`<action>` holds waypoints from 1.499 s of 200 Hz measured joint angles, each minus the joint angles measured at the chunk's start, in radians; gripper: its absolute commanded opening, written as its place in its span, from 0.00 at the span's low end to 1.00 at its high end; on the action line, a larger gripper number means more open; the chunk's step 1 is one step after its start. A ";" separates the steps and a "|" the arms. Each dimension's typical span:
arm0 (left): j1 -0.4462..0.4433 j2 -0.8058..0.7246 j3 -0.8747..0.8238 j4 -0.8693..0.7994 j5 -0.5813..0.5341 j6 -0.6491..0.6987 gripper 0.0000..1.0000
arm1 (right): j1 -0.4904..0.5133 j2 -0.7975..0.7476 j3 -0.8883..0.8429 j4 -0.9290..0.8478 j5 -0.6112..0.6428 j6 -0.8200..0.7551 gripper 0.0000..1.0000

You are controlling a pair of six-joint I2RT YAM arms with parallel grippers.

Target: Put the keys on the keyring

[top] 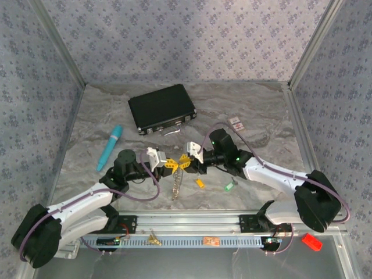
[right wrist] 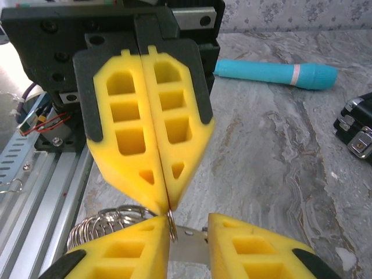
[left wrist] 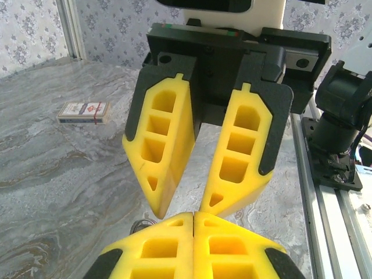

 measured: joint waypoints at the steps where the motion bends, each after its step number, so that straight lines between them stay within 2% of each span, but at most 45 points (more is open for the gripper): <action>1: 0.000 0.000 0.000 0.000 0.000 0.000 0.00 | 0.000 0.001 0.000 0.000 -0.001 0.000 0.22; 102: 0.000 0.000 0.000 0.000 0.000 0.000 0.00 | 0.002 0.010 0.001 0.000 -0.009 0.000 0.21; 138: -0.004 0.000 0.000 0.000 -0.001 0.000 0.00 | 0.006 0.011 0.001 -0.013 -0.010 -0.004 0.13; 168: -0.006 0.000 0.000 0.000 -0.005 0.000 0.00 | 0.010 0.020 0.001 -0.020 -0.018 -0.015 0.00; 195: -0.006 0.000 0.000 -0.002 -0.009 0.000 0.00 | 0.010 0.022 0.001 -0.021 -0.021 -0.015 0.00; 199: -0.006 -0.002 0.000 -0.003 -0.013 0.000 0.03 | 0.010 0.022 0.001 -0.021 -0.020 -0.015 0.00; 212: -0.009 -0.014 0.002 -0.027 -0.033 0.007 0.23 | 0.010 0.022 0.006 -0.030 -0.018 -0.019 0.00; 224: -0.013 -0.041 0.011 -0.076 -0.059 0.026 0.30 | 0.010 0.020 0.017 -0.057 -0.010 -0.034 0.00; 257: -0.013 -0.113 0.074 -0.262 -0.101 0.096 0.33 | 0.019 0.013 0.072 -0.185 0.034 -0.100 0.00; 300: -0.013 -0.085 0.134 -0.413 -0.116 0.177 0.31 | 0.051 0.013 0.132 -0.309 0.084 -0.169 0.00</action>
